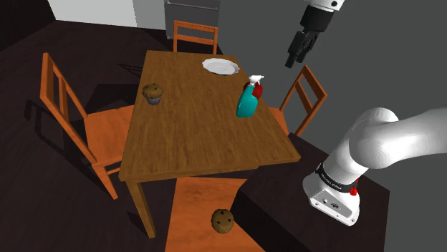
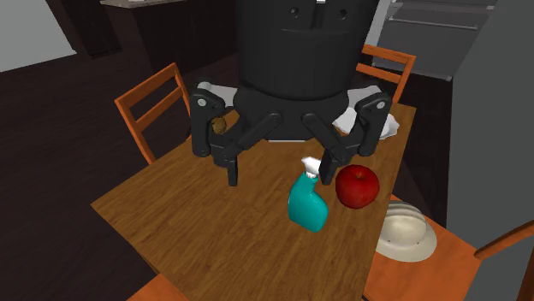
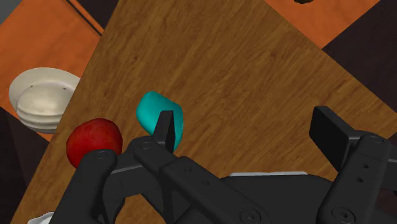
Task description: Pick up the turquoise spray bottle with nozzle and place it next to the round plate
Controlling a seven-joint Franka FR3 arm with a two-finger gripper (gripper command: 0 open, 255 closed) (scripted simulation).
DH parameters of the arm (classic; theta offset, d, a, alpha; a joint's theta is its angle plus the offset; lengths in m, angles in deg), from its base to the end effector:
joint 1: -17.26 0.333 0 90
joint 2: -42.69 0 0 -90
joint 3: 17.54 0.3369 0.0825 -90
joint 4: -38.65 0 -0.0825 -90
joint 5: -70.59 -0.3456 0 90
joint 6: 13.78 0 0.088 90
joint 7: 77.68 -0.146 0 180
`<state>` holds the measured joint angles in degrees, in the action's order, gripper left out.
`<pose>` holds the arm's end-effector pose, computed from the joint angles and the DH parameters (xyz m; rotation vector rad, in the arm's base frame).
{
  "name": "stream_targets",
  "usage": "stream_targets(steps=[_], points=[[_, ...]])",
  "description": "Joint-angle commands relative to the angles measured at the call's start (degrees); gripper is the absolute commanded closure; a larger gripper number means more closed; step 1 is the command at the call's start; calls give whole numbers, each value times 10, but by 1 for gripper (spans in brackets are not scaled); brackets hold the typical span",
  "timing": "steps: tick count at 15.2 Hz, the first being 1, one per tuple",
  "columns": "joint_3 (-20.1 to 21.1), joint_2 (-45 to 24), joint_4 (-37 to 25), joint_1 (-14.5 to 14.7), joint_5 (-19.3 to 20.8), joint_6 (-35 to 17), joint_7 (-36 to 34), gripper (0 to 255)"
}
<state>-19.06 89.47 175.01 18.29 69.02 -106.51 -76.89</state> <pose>0.2519 -0.0007 0.5680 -3.0940 -0.0194 -0.0853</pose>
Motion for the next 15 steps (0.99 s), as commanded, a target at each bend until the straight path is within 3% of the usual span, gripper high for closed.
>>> stream_targets(steps=[1,8,12,15], points=[[0,0,0,0,0,0,0,0],[-125,27,127,23,39,-160,210,0],[-211,-4,165,47,54,-256,339,0],[-285,-48,173,81,52,-327,443,0]])
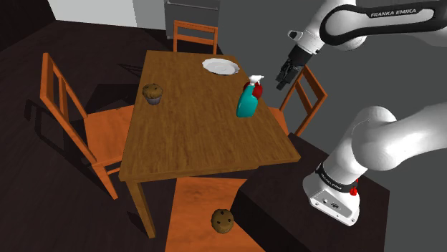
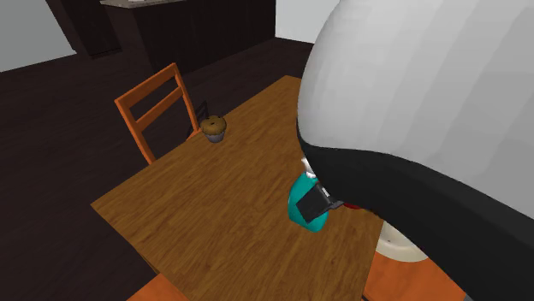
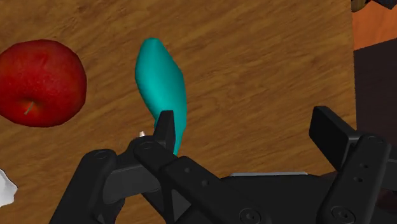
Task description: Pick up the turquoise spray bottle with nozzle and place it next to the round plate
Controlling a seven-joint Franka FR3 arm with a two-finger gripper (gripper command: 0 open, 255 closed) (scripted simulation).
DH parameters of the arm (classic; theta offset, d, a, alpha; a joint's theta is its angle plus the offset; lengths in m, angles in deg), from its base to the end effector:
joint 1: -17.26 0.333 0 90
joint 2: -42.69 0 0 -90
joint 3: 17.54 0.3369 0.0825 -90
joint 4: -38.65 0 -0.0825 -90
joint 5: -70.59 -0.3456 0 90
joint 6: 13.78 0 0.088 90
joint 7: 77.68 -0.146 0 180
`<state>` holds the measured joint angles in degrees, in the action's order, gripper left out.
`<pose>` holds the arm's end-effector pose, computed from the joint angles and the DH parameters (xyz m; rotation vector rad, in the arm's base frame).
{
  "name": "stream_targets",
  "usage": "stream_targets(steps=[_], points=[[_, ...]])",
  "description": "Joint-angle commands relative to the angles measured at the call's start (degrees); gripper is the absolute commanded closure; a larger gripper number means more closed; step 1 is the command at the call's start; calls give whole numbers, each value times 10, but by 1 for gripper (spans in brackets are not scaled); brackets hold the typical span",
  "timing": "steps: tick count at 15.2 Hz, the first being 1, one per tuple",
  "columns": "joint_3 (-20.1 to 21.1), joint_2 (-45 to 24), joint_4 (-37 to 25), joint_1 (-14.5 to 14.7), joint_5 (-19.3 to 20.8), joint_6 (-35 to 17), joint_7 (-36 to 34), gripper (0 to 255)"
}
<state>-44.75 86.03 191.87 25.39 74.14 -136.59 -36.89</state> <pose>0.2916 -0.1075 0.4469 -2.8640 -0.7285 -0.4028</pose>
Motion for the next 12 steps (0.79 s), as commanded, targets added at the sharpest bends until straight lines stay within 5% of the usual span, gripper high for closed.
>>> stream_targets(steps=[1,5,8,10,12], points=[[-55,-32,4,25,-3,-49,79,0],[-177,-113,-18,119,-48,-127,240,0],[-295,-177,-52,232,-115,-167,378,0],[-397,-220,-84,337,-178,-180,479,0],[-440,-234,-91,384,-201,-189,509,0]])
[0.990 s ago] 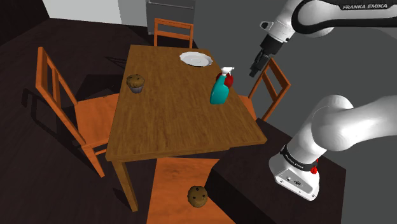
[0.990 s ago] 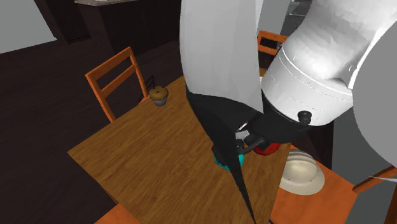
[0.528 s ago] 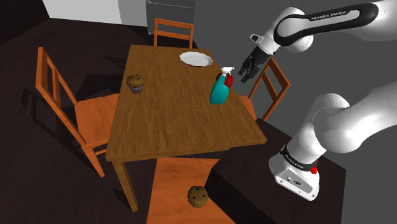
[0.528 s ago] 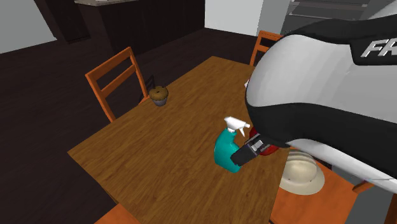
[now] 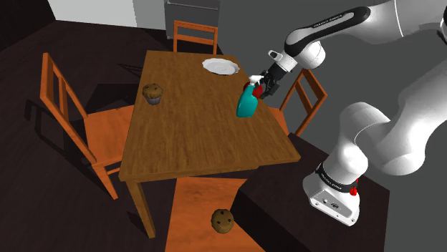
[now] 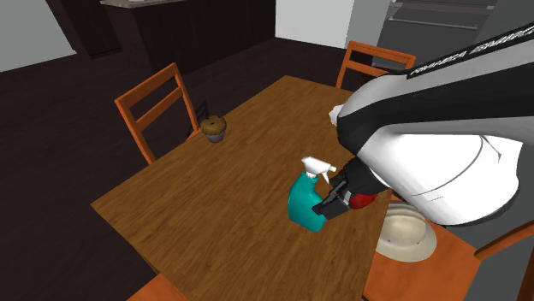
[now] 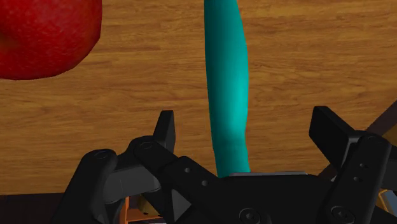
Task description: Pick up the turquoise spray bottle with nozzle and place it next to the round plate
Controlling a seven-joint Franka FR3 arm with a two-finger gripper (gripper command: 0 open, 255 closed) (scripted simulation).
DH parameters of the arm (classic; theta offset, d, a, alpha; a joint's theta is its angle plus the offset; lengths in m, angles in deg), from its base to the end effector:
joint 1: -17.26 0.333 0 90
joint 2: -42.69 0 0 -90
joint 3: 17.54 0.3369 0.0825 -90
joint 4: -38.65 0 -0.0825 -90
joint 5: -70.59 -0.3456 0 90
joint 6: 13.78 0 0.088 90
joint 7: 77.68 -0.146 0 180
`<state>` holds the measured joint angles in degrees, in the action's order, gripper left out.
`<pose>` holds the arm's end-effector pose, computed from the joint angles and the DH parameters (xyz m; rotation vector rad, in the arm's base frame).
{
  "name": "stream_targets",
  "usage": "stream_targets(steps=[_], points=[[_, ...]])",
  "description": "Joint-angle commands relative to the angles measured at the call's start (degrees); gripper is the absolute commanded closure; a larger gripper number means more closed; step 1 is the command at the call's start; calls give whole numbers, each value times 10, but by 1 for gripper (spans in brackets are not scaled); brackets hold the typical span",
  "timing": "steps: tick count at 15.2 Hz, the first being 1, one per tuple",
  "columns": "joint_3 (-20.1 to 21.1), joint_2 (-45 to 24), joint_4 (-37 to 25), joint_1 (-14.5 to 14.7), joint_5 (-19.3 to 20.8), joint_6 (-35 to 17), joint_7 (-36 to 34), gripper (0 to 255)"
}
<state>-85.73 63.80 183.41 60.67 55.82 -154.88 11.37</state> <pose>0.3962 -0.1698 0.3469 -2.5218 -1.2732 -0.6458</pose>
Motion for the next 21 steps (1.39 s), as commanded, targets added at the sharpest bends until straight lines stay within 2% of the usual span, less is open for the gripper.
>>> stream_targets(steps=[1,7,14,15,21], points=[[-43,-17,-5,48,-27,-13,32,0],[-136,-45,-3,161,-81,-51,70,0],[-136,-45,-3,161,-79,-51,69,0],[-137,-45,-3,162,-79,-51,69,255],[-137,-45,-3,162,-79,-51,69,255]])
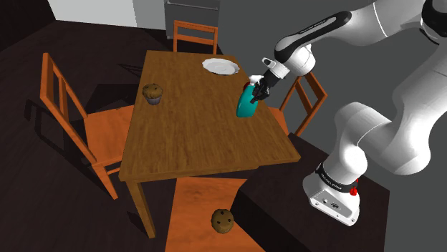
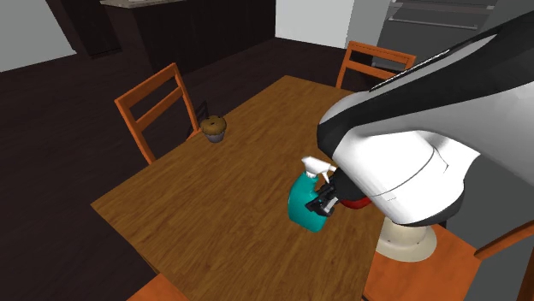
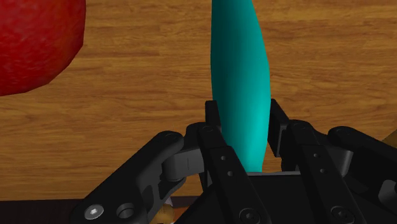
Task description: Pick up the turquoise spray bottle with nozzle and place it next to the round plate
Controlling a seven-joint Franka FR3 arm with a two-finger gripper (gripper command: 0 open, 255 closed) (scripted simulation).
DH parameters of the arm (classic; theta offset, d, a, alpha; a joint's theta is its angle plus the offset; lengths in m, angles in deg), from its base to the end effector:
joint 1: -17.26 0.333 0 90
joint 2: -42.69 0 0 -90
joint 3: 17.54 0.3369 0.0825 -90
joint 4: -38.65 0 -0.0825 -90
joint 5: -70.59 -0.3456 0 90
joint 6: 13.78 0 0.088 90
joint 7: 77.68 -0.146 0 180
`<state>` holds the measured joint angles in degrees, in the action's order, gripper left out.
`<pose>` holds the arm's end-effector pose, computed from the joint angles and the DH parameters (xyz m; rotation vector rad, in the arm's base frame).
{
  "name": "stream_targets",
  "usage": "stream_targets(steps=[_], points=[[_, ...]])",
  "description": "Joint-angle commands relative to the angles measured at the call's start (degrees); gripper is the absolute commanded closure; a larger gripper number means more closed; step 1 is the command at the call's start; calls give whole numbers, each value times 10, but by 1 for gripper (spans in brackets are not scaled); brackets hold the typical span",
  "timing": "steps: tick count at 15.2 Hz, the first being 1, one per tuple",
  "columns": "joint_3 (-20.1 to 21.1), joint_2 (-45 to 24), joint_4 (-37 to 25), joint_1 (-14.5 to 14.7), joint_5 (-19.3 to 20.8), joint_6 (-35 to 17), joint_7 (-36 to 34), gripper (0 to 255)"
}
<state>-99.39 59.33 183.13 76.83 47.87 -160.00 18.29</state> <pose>0.4157 -0.1579 0.3142 -2.5098 -1.2960 -0.6556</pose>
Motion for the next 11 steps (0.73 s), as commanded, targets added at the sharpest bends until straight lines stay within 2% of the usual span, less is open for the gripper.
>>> stream_targets(steps=[1,3,7,11], points=[[0,0,0,0,0,0,0,255],[0,0,0,0,0,0,0,255],[78,14,-5,-78,30,25,-33,255],[134,34,-11,-134,63,50,-69,255]])
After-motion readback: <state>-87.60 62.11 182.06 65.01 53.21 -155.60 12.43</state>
